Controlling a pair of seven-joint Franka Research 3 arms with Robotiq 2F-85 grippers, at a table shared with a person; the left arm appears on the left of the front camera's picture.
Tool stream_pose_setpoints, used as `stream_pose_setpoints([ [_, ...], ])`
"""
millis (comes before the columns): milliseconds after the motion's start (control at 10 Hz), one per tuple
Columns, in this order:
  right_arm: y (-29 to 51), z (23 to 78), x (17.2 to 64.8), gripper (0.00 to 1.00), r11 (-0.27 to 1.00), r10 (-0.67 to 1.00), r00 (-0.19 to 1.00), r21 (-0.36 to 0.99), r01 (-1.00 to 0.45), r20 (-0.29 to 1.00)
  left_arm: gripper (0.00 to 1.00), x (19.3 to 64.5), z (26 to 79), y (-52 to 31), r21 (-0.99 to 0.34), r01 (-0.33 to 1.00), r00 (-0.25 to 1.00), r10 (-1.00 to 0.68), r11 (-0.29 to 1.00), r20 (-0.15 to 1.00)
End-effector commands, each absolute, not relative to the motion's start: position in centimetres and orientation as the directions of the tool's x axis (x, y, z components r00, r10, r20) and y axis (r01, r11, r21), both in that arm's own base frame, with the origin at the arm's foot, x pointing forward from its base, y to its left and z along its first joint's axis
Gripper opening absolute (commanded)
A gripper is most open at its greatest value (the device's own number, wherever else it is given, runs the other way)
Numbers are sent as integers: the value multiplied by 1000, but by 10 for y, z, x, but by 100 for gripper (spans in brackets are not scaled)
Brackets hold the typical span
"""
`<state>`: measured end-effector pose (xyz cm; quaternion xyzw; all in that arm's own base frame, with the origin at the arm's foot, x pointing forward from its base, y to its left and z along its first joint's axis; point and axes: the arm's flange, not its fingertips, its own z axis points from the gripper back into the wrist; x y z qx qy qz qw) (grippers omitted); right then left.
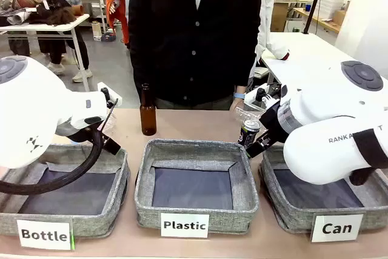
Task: Sort the can waste into the basket.
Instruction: Pick up the can waste from the table and place it in the right Fabric basket.
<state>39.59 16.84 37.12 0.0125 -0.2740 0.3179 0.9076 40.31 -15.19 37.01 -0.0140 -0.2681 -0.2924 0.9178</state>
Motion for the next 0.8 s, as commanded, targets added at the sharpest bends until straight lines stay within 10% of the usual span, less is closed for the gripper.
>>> stream_pose_setpoints([
  [0,168,371,396,100,798,570,648,-152,-584,505,100,403,370,-152,131,544,685,-529,829,500],
  [700,168,371,396,100,798,570,648,-152,-584,505,100,403,370,-152,131,544,685,-529,829,500],
])
